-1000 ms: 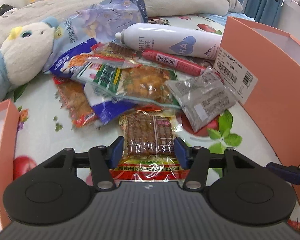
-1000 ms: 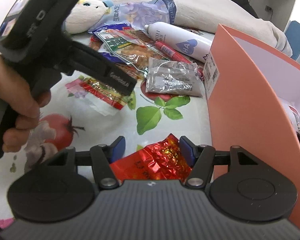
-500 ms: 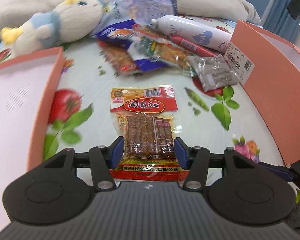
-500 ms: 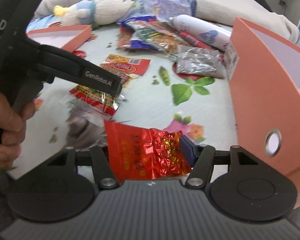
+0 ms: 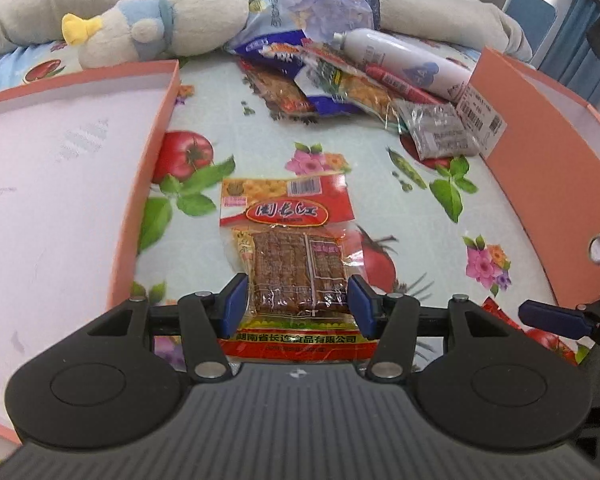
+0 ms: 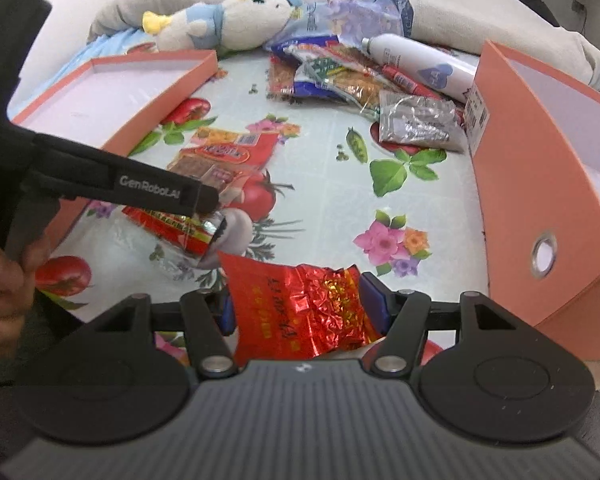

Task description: Organize snacks

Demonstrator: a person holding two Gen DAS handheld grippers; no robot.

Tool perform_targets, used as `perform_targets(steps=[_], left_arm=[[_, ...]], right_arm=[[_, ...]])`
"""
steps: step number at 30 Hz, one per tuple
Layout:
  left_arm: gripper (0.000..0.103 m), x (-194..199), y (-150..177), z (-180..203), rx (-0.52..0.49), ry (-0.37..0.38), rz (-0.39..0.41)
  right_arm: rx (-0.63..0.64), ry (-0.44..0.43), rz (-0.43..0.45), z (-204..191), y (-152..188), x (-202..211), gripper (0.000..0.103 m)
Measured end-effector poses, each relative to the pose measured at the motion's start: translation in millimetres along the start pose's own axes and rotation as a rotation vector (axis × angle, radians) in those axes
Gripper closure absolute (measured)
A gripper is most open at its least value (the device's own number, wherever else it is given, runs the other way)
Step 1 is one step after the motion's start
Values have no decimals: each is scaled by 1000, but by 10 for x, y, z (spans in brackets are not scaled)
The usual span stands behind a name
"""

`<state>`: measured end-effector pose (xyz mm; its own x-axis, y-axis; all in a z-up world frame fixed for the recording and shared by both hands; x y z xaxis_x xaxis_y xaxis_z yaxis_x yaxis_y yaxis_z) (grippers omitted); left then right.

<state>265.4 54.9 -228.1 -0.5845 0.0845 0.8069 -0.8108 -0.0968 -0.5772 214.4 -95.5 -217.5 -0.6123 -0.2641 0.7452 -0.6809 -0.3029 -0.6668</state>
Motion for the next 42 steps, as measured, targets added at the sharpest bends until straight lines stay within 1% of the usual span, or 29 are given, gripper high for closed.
perform_targets(steps=[4, 5, 6, 9, 12, 16, 23, 27, 28, 31, 32, 33, 34, 35, 36, 37, 39, 42], left_arm=[[44, 62, -200, -103, -19, 4, 13], [57, 73, -254, -125, -28, 4, 16], [76, 69, -300, -150, -34, -2, 11], [76, 5, -429, -209, -22, 43, -12], [77, -99, -484, -235, -45, 46, -27], [77, -247, -508, -290, -21, 85, -65], [77, -386, -575, -492, 83, 133, -112], [77, -424, -620, -581, 115, 137, -123], [77, -429, -632, -594, 120, 135, -121], [75, -437, -653, -580, 111, 129, -111], [73, -447, -655, -560, 106, 129, -113], [63, -460, -654, -537, 98, 126, -116], [56, -470, -653, -511, 87, 121, -118], [46, -474, -654, -479, 75, 115, -114], [43, -477, -657, -449, 68, 115, -107], [42, -475, -660, -424, 66, 119, -103], [39, -479, -675, -370, 67, 120, -104], [39, -451, -709, -287, 53, 120, -102]], right_arm=[[28, 36, 9, 89, -75, 22, 41], [31, 45, 9, 114, -92, 20, 41], [33, 52, 6, 138, -112, 9, 41], [33, 65, -13, 190, -155, -55, 41], [26, 78, -50, 232, -157, -166, 40], [16, 95, -80, 264, -148, -235, 40], [22, 107, -128, 340, -144, -279, 40], [14, 106, -156, 380, -87, -333, 40], [7, 107, -152, 388, -85, -331, 38], [24, 112, -153, 372, -101, -324, 37], [29, 111, -151, 368, -110, -318, 37], [27, 105, -145, 366, -121, -302, 37], [22, 97, -140, 364, -130, -286, 37], [16, 87, -138, 360, -135, -272, 36], [11, 74, -139, 353, -134, -263, 35], [10, 66, -141, 345, -135, -259, 33], [13, 53, -142, 324, -128, -242, 32], [22, 45, -149, 324, -120, -212, 32]])
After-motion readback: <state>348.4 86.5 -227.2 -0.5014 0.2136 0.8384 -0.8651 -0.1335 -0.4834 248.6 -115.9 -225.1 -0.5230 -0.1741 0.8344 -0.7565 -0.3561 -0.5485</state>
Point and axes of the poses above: each gripper's, at about its wrist camera, not at the fingertips, and x roughly against the way its jaws point, z to its right, y to its underside, the point moved 6 cm from there along -x, roughly the way its jaws point, and after that the axes turned 1 degree about -x, right-handed, at the moved point
